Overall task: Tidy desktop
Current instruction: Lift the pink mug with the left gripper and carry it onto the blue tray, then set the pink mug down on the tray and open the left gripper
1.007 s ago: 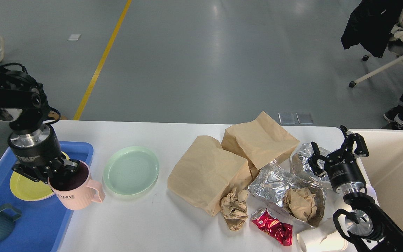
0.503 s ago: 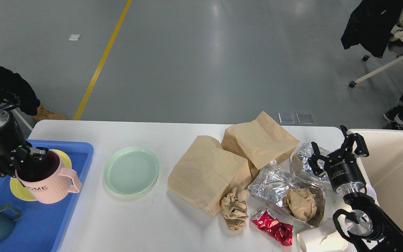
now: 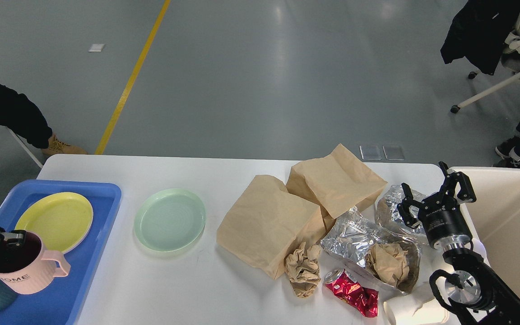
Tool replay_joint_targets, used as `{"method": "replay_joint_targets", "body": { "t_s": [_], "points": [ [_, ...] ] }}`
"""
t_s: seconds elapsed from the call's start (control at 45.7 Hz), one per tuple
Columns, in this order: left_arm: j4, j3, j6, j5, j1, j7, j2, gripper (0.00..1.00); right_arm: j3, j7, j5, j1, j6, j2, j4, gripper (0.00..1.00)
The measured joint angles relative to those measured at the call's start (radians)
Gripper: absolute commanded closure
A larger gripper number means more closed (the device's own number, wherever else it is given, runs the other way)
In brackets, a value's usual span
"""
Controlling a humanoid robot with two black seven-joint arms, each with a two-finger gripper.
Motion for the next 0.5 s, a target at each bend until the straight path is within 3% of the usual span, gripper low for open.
{"method": "replay_joint_targets", "body": {
  "t_s": [0.153, 0.503],
  "points": [
    [0.063, -0.050, 0.041, 0.000, 0.101, 0.010, -0.004, 1.00, 0.000, 0.000, 0.000, 0.000, 0.000, 0.000, 0.000, 0.00],
    [0.298, -0.226, 0.037, 0.002, 0.370, 0.056, -0.022, 1.00, 0.000, 0.000, 0.000, 0.000, 0.000, 0.000, 0.000, 0.00]
  ]
}}
